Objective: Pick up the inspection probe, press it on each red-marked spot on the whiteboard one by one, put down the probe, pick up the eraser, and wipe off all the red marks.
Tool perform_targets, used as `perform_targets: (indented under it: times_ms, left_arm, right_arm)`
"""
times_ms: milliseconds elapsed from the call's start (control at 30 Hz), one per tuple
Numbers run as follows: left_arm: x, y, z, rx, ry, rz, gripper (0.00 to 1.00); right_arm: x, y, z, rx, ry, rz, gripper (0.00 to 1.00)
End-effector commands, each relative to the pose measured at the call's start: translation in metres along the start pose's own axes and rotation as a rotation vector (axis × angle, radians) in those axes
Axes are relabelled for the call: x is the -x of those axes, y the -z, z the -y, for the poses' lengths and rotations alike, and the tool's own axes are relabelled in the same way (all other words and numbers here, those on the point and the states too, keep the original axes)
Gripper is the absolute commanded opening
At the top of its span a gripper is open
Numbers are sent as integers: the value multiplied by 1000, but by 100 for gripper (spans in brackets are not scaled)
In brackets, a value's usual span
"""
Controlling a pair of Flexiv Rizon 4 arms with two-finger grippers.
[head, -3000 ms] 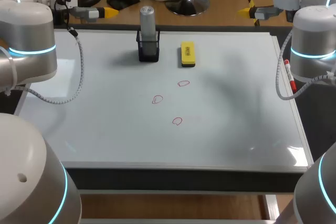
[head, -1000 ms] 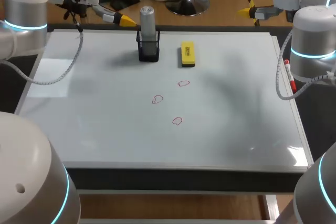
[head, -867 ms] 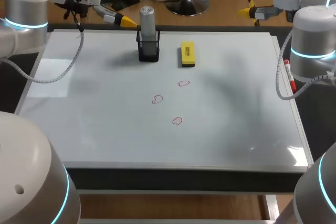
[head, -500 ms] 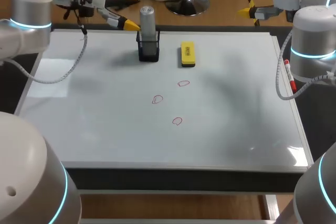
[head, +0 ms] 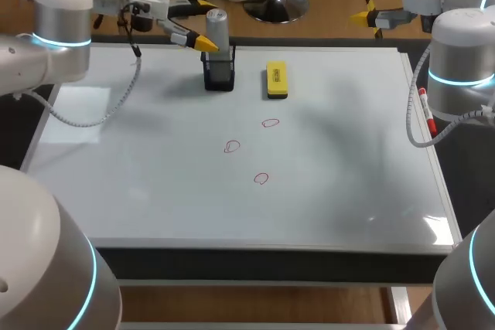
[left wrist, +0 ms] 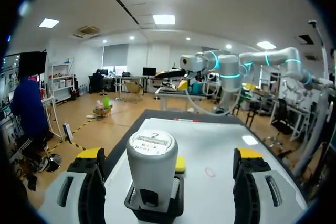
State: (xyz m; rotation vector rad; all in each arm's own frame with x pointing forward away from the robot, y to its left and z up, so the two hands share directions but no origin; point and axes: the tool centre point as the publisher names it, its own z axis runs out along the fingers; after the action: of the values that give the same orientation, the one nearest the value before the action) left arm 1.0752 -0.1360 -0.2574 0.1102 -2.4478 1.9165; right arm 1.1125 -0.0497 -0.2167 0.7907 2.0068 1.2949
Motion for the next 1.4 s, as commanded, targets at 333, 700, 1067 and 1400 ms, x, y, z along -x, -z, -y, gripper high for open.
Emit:
perform_targets:
  times_ms: [333,700,1067,1400]
  left_arm:
    - [13,-18,-14,-5,10,-8,100]
    - [19,-30,-21,-15,17,-11,100]
    - [25,-30,-22,-22,17,2,100]
    - [20,-27,-20,-31,-5,-12,0]
  right_arm:
    - [0,0,0,0,0,-1,100]
    - [0,0,0,0,0,-1,100]
    - [0,0,0,0,0,-1,100]
    - [0,0,0,0,0,-1,100]
